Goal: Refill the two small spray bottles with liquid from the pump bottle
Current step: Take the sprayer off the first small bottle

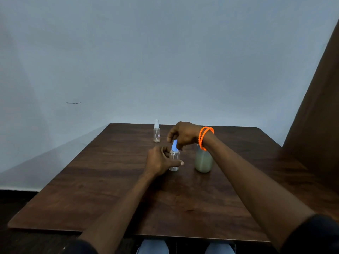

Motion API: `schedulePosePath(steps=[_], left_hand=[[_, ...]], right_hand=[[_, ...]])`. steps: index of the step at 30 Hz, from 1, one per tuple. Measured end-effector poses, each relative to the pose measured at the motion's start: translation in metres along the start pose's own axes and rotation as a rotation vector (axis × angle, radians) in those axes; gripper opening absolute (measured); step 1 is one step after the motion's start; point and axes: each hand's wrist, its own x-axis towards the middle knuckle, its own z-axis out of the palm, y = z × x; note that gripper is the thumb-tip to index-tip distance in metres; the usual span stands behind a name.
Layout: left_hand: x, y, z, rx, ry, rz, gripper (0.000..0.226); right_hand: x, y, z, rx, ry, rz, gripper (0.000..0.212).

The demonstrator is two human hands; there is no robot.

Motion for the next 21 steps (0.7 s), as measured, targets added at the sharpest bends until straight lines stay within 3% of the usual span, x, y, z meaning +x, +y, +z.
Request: schedulePosePath(steps=[5, 9, 13, 15, 18, 21], left_hand=[[0.002, 0.003, 0.0, 0.02, 0.0, 0.022, 0.053], [0.002, 0.003, 0.003, 0.009, -0.026, 0.018, 0.047], [0.003, 0.002, 0.003, -0.012, -0.048, 0.004, 0.057], [0.004, 0.003, 0.002, -0.002, -0.021, -0.01, 0.054], [0.003, 0.006, 0.0, 0.013, -0.026, -0.002, 0.051], [0.002, 0.01, 0.0, -0.027, -0.05, -0.016, 0.045]], right_hand=[[0.011, -0.002, 0.006, -0.08, -0.014, 0.074, 0.038], [0.02, -0.005, 0.007, -0.201, -0.051, 0.006, 0.023], [0.019, -0.009, -0.003, -0.145, -0.127, -0.026, 0.027], [0.021, -0.01, -0.002, -0.119, -0.117, 0.011, 0.018], [0.029, -0.008, 0.002, -0.223, -0.086, 0.036, 0.027], [0.026, -0.011, -0.01, -0.172, -0.129, 0.018, 0.024]])
